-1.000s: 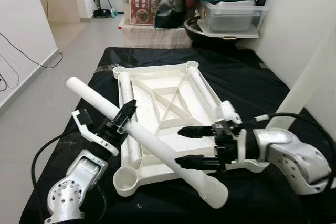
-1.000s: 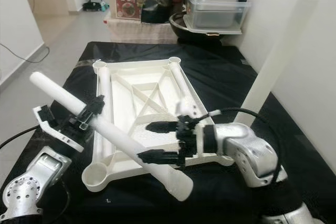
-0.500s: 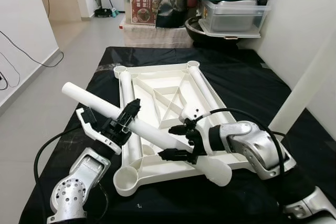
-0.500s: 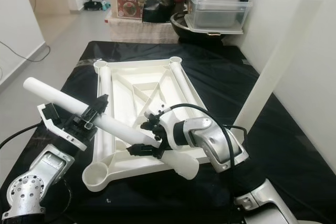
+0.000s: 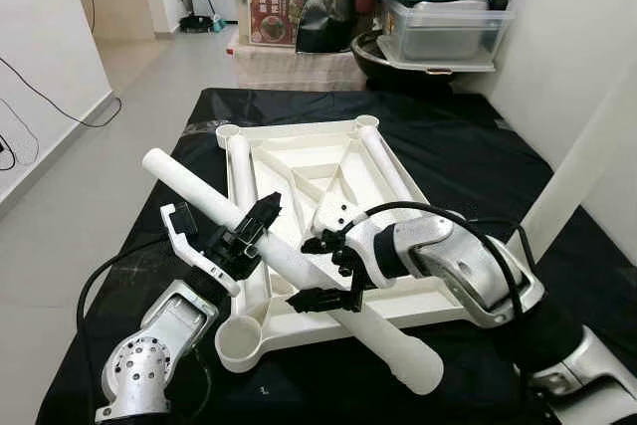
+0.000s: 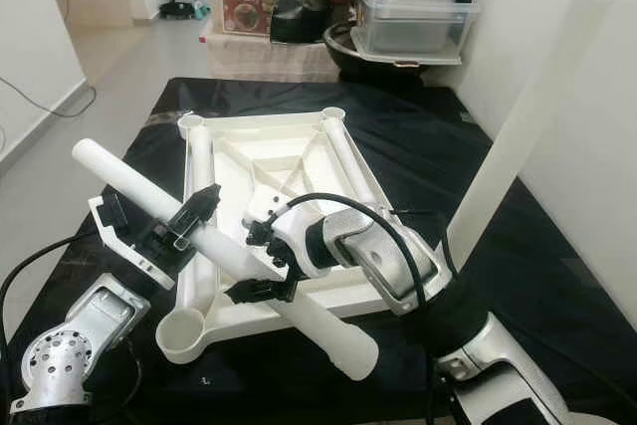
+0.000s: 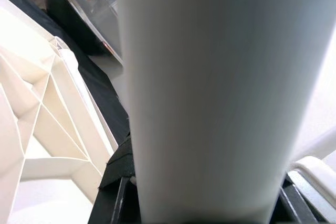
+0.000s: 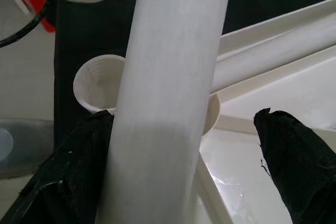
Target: Building children table
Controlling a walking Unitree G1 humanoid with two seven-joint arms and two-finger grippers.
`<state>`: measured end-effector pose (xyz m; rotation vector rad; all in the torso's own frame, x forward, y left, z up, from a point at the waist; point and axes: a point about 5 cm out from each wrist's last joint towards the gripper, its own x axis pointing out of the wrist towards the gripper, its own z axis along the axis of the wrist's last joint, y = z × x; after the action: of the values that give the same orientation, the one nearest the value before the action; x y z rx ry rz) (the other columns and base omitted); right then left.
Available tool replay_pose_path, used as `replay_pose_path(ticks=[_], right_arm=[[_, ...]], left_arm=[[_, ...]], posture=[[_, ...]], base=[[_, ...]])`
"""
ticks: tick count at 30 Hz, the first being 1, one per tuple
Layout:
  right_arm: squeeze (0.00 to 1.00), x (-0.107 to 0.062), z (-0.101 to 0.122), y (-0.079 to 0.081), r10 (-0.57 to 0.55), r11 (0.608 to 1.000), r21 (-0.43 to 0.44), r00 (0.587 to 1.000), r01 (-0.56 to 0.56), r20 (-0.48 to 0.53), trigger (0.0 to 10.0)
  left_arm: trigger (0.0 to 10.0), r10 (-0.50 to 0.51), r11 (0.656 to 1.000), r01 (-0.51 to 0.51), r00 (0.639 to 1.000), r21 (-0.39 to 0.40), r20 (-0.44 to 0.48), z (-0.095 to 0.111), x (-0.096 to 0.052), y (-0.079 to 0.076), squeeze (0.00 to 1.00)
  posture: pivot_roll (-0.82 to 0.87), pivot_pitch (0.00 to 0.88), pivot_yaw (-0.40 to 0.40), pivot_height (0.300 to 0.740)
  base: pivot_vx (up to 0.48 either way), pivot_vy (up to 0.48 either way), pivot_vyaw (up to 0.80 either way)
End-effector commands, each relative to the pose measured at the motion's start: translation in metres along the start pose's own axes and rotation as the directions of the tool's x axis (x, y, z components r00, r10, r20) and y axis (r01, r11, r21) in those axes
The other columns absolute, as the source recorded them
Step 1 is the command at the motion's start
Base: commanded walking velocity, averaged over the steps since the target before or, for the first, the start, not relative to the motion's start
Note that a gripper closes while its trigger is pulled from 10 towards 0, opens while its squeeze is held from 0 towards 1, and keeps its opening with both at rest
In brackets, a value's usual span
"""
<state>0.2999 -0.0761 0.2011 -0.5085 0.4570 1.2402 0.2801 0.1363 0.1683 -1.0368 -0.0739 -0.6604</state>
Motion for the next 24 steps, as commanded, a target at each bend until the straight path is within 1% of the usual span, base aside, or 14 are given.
replay_pose_path(ticks=[1, 3, 5, 7, 11, 14, 15, 18, 20, 21, 22, 23, 24], right_arm=[[0.0, 0.003, 0.002, 0.001, 0.004, 1.0, -0.027, 1.0, -0.004, -0.012, 10.0], [0.0, 0.003, 0.002, 0.001, 0.004, 1.0, -0.027, 1.0, -0.004, -0.012, 10.0], [0.0, 0.011, -0.004, 0.005, 0.021, 0.999, -0.031, 0.998, -0.022, -0.053, 10.0], [0.0, 0.014, -0.007, 0.007, 0.024, 0.999, -0.027, 0.997, -0.026, -0.074, 10.0], [0.0, 0.017, -0.01, 0.006, 0.017, 1.0, -0.021, 0.996, -0.019, -0.093, 10.0], [0.0, 0.027, -0.016, 0.007, 0.001, 1.0, -0.009, 0.992, -0.002, -0.128, 10.0], [0.0, 0.027, -0.016, 0.007, 0.001, 1.0, -0.009, 0.992, -0.002, -0.128, 10.0], [0.0, 0.034, -0.019, 0.008, -0.011, 1.0, -0.006, 0.989, 0.01, -0.147, 10.0], [0.0, 0.035, -0.019, 0.008, -0.012, 1.0, -0.007, 0.989, 0.011, -0.15, 10.0], [0.0, 0.036, -0.019, 0.009, -0.012, 1.0, -0.006, 0.988, 0.011, -0.152, 8.3], [0.0, 0.037, -0.019, 0.009, -0.01, 1.0, -0.005, 0.988, 0.009, -0.153, 5.5], [0.0, 0.037, -0.019, 0.009, -0.01, 1.0, -0.005, 0.988, 0.009, -0.153, 5.5], [0.0, 0.038, -0.019, 0.01, 0.001, 1.0, -0.001, 0.989, -0.001, -0.148, 0.0]], left_arm=[[0.0, -0.007, 1.0, 0.007, 1.0, 0.001, -0.014, -0.003, 0.002, 0.0, 0.0], [0.0, -0.007, 1.0, 0.007, 1.0, 0.001, -0.014, -0.003, 0.002, 0.0, 0.0], [0.0, -0.003, 1.0, 0.003, 1.0, 0.009, -0.012, -0.003, 0.002, 0.0, 0.0], [0.0, -0.001, 1.0, 0.001, 1.0, 0.013, -0.011, -0.004, 0.001, 0.0, 0.0], [0.0, 0.001, 1.0, -0.001, 1.0, 0.016, -0.011, -0.004, 0.001, 0.0, 0.0], [0.0, 0.004, 1.0, -0.004, 1.0, 0.019, -0.011, -0.006, 0.003, 0.001, 0.0], [0.0, 0.004, 1.0, -0.004, 1.0, 0.019, -0.011, -0.006, 0.003, 0.001, 0.0], [0.0, 0.002, 1.0, -0.001, 1.0, 0.023, -0.017, -0.007, 0.005, 0.0, 0.0], [0.0, 0.001, 1.0, -0.001, 1.0, 0.024, -0.019, -0.007, 0.005, 0.0, 0.0], [0.0, 0.002, 1.0, -0.001, 1.0, 0.025, -0.019, -0.007, 0.005, 0.0, 0.0], [0.0, 0.002, 1.0, -0.002, 1.0, 0.027, -0.02, -0.007, 0.005, 0.0, 0.0], [0.0, 0.002, 1.0, -0.002, 1.0, 0.027, -0.02, -0.007, 0.005, 0.0, 0.0], [0.0, 0.005, 1.0, -0.004, 1.0, 0.029, -0.02, -0.007, 0.005, 0.0, 0.0]], posture=[[-0.09, 0.0, -0.049, 0.74], [-0.09, 0.0, -0.049, 0.74], [-0.08, 0.0, -0.056, 0.74], [-0.08, 0.0, -0.059, 0.74], [-0.08, 0.0, -0.059, 0.74], [-0.08, 0.0, -0.056, 0.74], [-0.08, 0.0, -0.056, 0.74], [-0.08, 0.0, -0.058, 0.74], [-0.08, 0.0, -0.058, 0.74], [-0.08, 0.0, -0.06, 0.74], [-0.08, 0.0, -0.062, 0.74], [-0.08, 0.0, -0.062, 0.74], [-0.08, 0.0, -0.064, 0.74]], base=[[0.0, 0.0, 0.0], [0.0, 0.0, 0.0], [0.0, 0.0, 0.0], [0.0, 0.0, 0.0], [0.0, 0.0, 0.0], [0.0, 0.0, 0.0], [0.0, 0.0, 0.0], [0.0, 0.0, 0.0], [0.0, 0.0, 0.0], [0.0, 0.0, 0.0], [0.0, 0.0, 0.0], [0.0, 0.0, 0.0], [0.0, 0.0, 0.0]])
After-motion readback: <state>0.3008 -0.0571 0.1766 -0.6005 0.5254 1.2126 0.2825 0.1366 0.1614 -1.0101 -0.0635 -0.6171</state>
